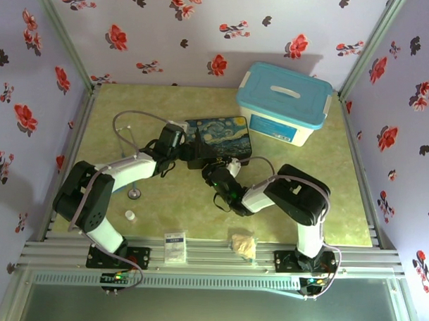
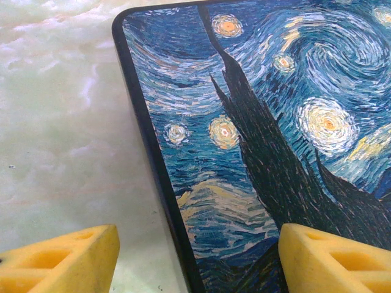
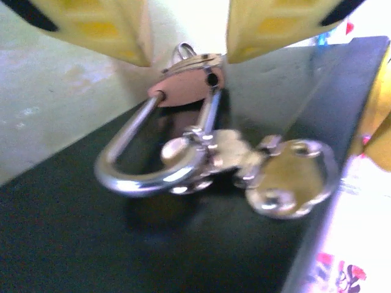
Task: Unlock a padlock with a key
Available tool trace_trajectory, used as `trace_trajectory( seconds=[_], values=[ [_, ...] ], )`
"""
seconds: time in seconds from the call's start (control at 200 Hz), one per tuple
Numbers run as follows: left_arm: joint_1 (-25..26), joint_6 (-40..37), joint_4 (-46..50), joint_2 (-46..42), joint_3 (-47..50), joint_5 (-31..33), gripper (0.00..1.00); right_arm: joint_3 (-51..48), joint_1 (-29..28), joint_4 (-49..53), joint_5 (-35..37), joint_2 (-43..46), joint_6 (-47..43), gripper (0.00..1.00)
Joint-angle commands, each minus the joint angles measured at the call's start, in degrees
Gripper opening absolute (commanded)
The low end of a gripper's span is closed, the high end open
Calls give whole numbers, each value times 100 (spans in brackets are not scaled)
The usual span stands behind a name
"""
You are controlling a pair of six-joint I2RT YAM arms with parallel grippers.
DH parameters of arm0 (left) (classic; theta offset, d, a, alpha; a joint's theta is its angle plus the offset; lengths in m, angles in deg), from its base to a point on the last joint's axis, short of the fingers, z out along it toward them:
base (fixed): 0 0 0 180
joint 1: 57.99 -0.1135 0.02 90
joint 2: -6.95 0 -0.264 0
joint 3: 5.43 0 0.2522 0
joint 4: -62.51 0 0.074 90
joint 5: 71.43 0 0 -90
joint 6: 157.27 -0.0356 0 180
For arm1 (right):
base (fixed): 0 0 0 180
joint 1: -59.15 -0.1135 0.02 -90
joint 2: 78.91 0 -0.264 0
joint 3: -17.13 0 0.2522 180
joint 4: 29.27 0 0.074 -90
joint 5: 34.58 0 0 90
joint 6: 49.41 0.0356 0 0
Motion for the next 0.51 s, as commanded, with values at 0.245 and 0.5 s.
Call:
trace_trajectory(
  seconds=[0.245,0.5],
  values=[
    [-33,-72,536,115,32,-13,69,-775,-138,218,258,73,223,11],
    [-40,-54,537,129,-3,-41,69,-1041,-135,-1019,319,-286,17,29]
  ],
)
